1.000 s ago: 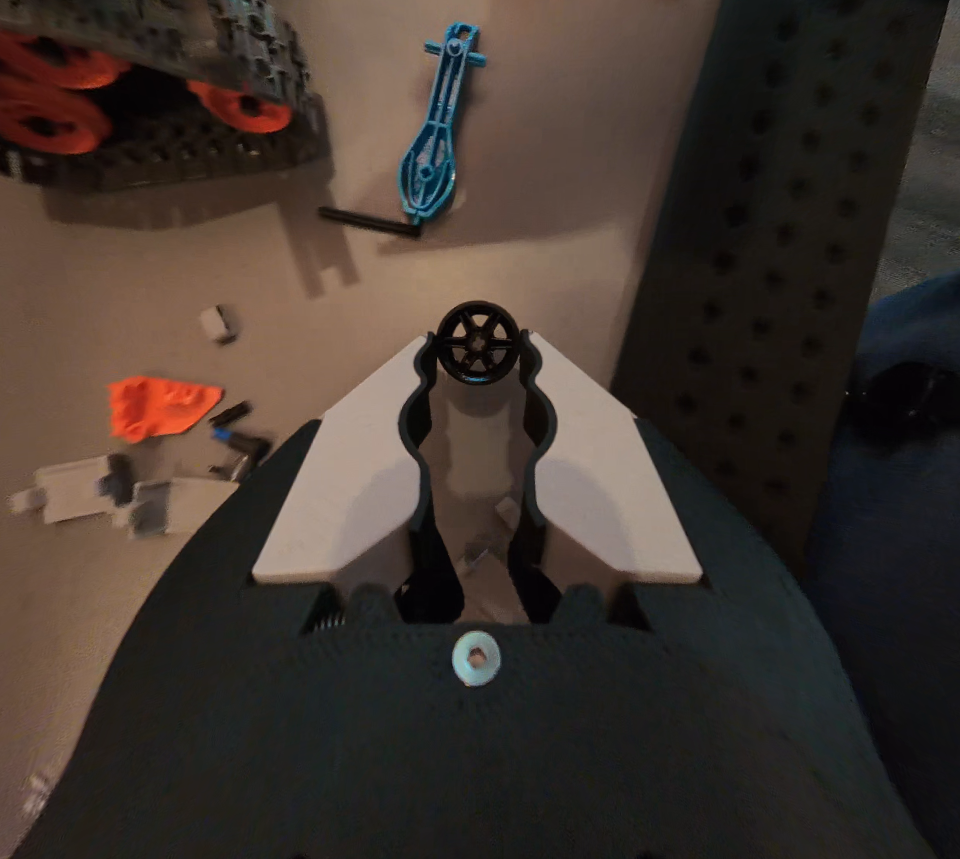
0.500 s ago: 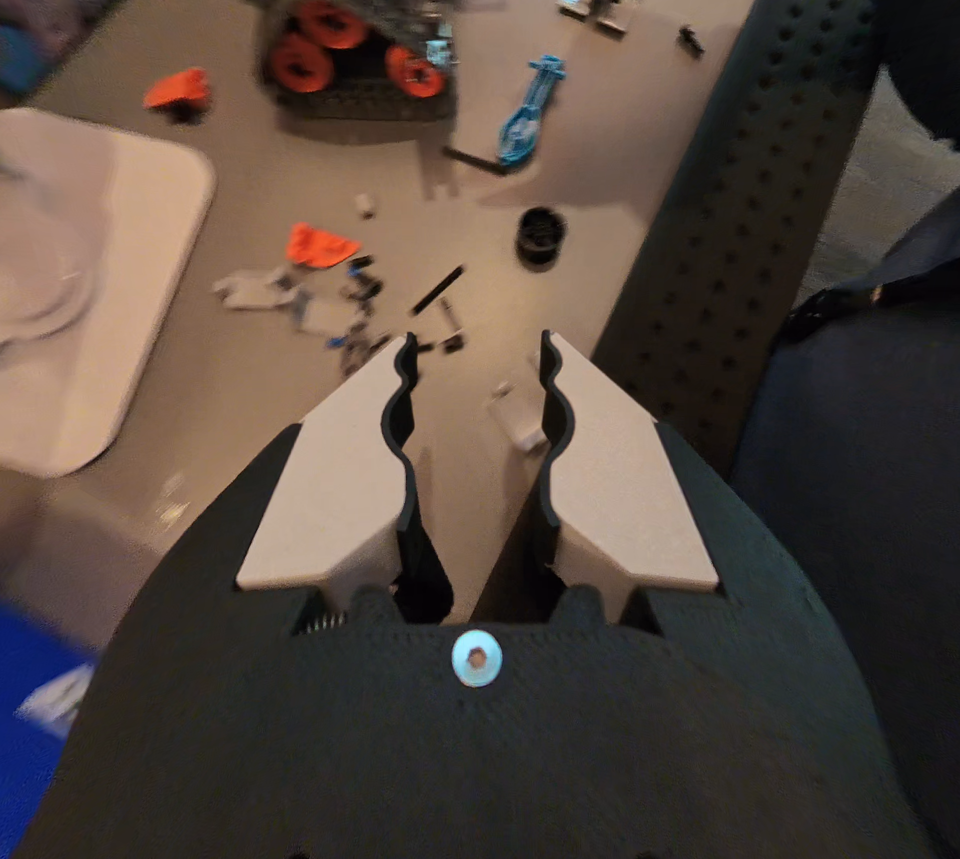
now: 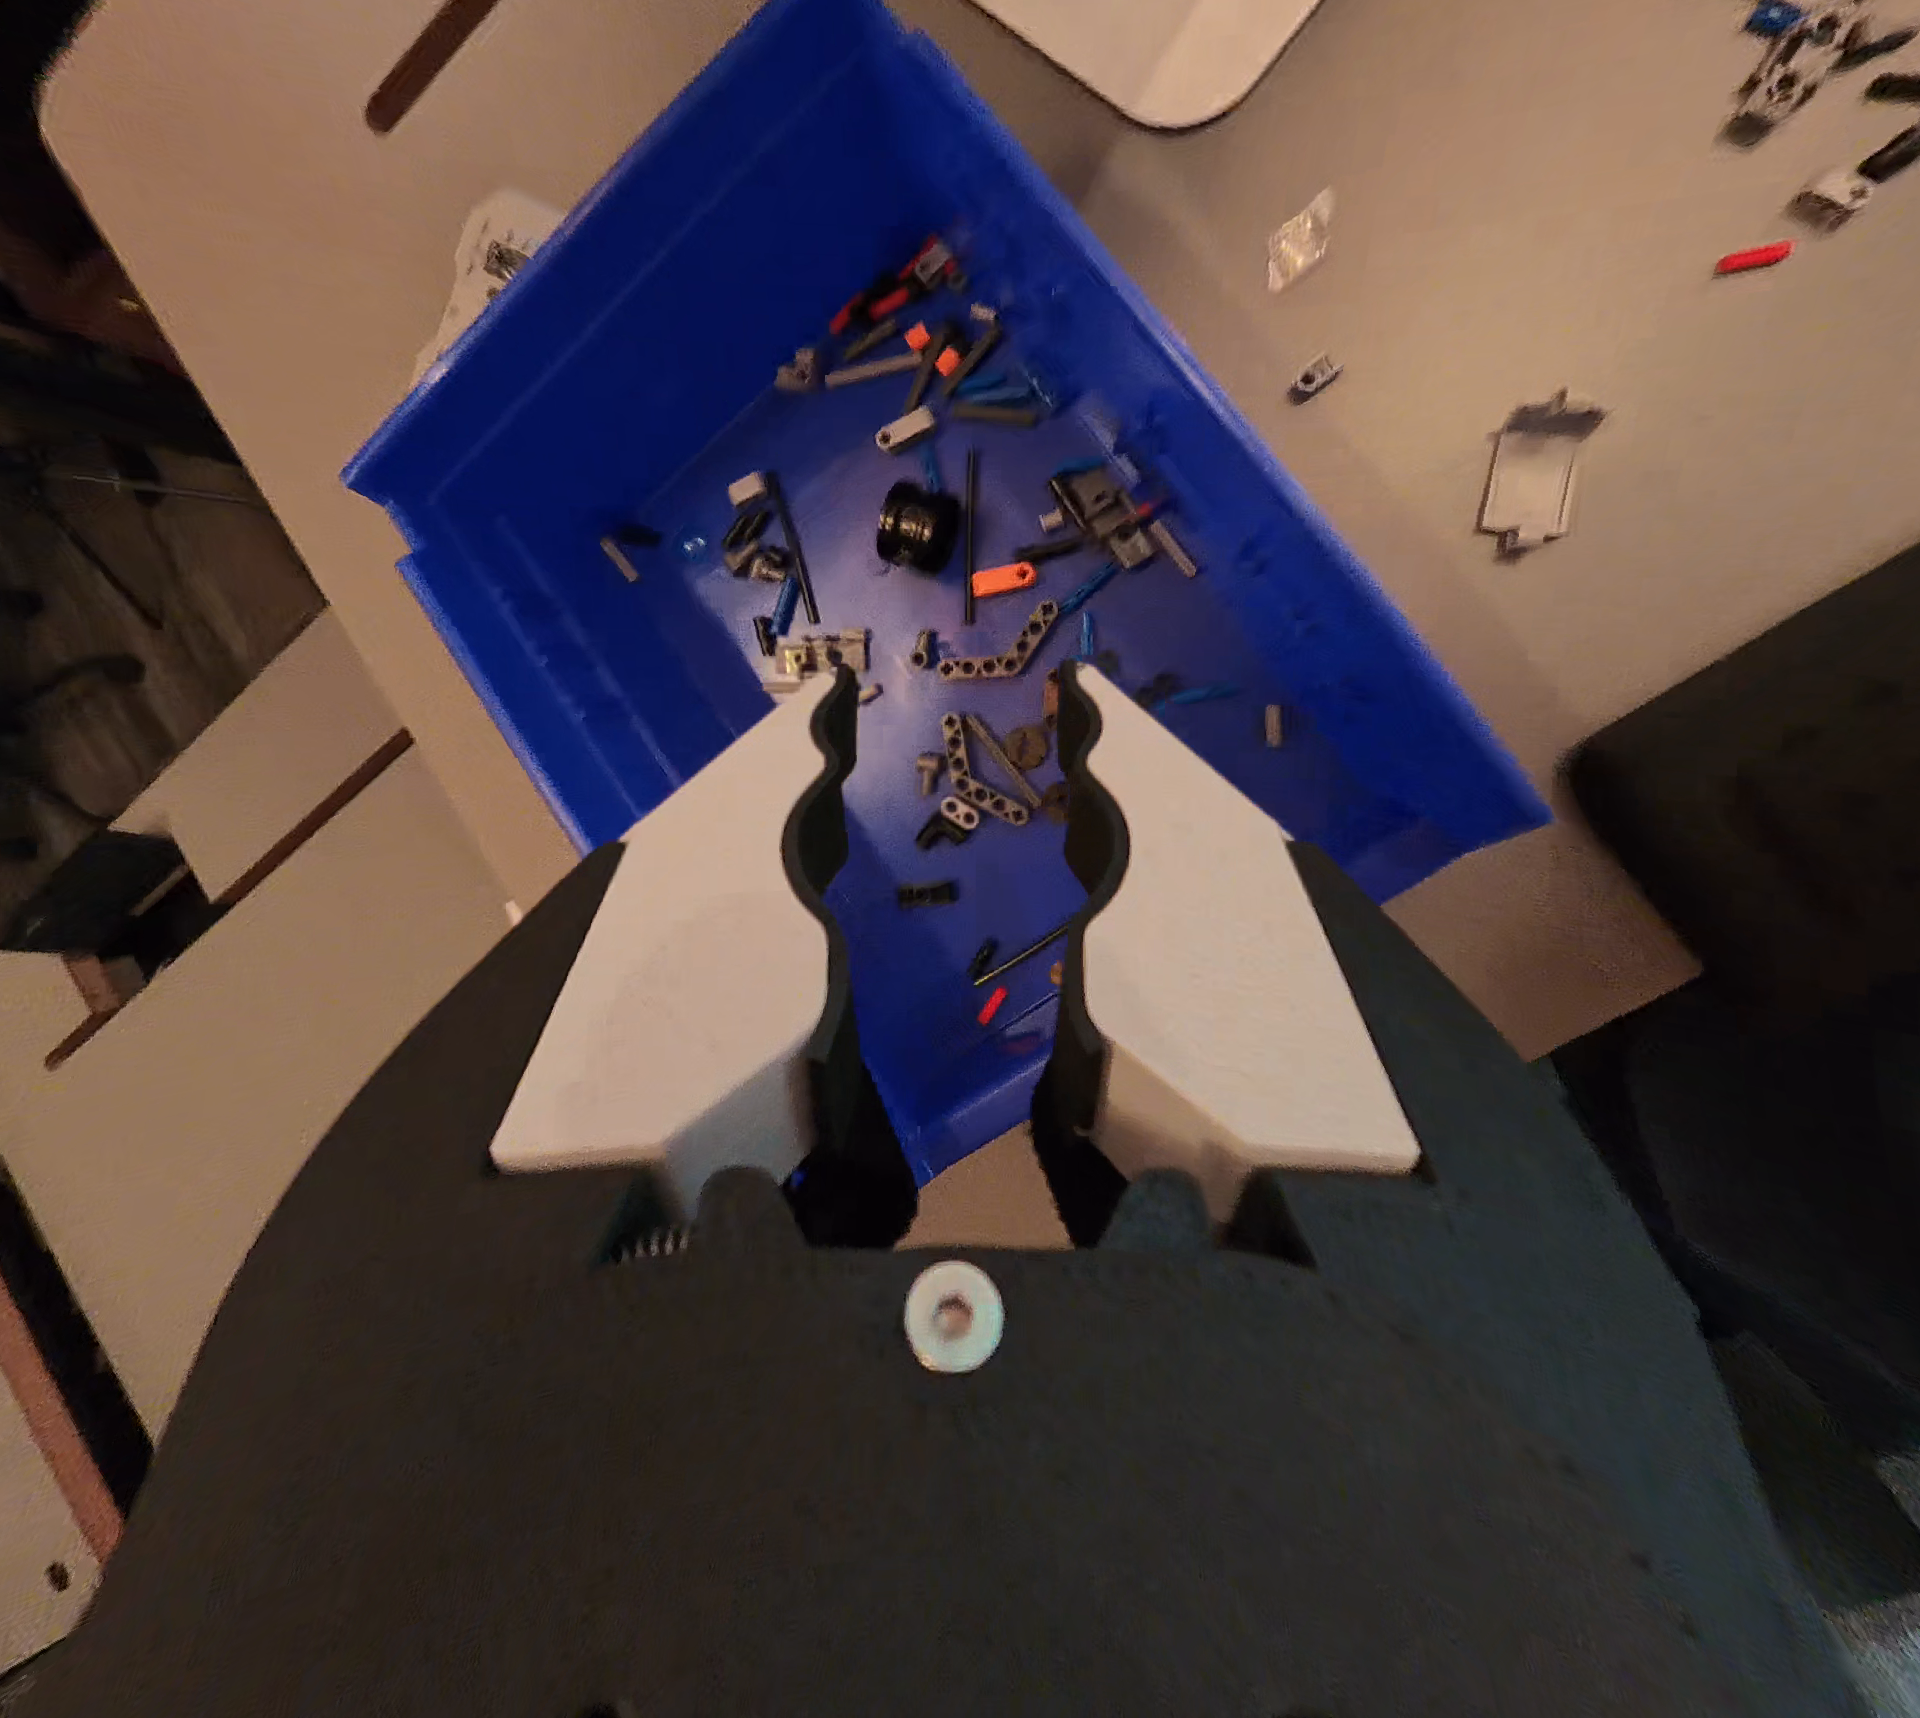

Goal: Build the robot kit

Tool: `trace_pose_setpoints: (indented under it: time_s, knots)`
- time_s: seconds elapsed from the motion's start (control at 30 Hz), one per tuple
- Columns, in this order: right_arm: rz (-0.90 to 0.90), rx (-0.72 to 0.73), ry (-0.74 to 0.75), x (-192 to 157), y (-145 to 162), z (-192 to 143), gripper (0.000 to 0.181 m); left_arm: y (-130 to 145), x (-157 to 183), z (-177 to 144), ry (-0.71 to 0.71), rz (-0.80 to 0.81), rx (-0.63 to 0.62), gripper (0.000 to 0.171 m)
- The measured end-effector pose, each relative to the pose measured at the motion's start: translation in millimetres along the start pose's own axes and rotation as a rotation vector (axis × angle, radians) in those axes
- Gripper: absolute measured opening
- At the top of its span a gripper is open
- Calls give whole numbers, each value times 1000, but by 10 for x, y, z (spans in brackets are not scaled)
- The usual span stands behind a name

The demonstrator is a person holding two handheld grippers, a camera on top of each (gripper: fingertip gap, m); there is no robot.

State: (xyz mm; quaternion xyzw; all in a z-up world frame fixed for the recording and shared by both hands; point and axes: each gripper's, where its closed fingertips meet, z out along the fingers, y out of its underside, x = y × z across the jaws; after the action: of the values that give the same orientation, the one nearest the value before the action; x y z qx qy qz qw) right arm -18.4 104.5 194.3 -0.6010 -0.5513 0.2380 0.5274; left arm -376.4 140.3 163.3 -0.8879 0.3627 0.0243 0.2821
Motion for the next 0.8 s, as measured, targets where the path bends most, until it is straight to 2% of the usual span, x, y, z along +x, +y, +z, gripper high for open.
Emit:
trace_pose_setpoints:
  time_s: [0.3, 0.5, 0.6, 0.8]
  knots:
    - [56, -29, -68, -119, 22, 623, 11, 348, -120, 455, 142, 66, -155, 33]
    - [80, -41, -85, -135, 44, 884, 10, 340, -132, 765, 199, 51, -150, 26]
    - [85, -42, -91, -138, 49, 969, 10, 399, -207, 806, 189, 2, -176, 19]
    - [114, -56, -101, -115, 142, 1042, 10, 620, -74, 769, 256, -77, -243, 14]
